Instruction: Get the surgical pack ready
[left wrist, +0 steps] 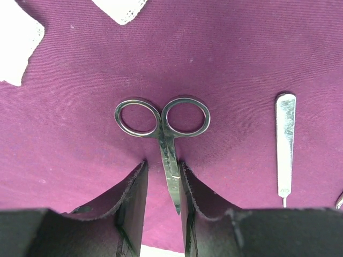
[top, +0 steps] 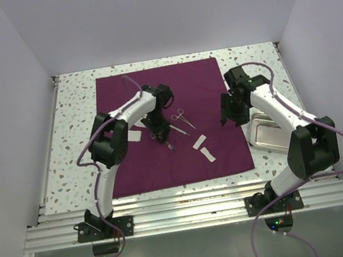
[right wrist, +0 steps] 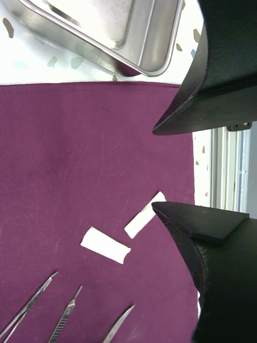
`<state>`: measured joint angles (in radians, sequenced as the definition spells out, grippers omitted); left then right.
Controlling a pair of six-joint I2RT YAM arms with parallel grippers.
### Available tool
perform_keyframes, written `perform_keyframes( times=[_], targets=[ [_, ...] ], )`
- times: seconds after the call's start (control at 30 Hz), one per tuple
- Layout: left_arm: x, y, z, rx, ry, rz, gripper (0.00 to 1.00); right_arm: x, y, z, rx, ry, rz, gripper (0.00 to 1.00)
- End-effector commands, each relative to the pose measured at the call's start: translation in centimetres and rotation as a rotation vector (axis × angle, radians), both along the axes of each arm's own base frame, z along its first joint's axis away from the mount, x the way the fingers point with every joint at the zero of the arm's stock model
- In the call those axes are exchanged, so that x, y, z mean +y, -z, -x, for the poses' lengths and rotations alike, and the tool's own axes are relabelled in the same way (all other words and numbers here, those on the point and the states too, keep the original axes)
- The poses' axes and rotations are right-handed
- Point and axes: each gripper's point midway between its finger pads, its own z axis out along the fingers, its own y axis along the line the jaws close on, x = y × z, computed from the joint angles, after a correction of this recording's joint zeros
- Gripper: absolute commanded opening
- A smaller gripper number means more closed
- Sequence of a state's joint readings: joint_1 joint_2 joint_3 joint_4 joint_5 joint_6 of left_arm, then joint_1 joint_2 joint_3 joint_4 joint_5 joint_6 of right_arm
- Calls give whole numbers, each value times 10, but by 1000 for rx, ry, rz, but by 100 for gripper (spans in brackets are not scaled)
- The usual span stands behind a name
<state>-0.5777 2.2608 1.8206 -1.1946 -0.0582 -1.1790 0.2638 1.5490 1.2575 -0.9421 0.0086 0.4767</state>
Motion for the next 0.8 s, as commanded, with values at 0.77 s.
perform_keyframes(
  times=[0.77],
  targets=[
    [10,-42,6,-58,205,82,0,73,-29,-22,-40,-167,-328,56]
  ],
)
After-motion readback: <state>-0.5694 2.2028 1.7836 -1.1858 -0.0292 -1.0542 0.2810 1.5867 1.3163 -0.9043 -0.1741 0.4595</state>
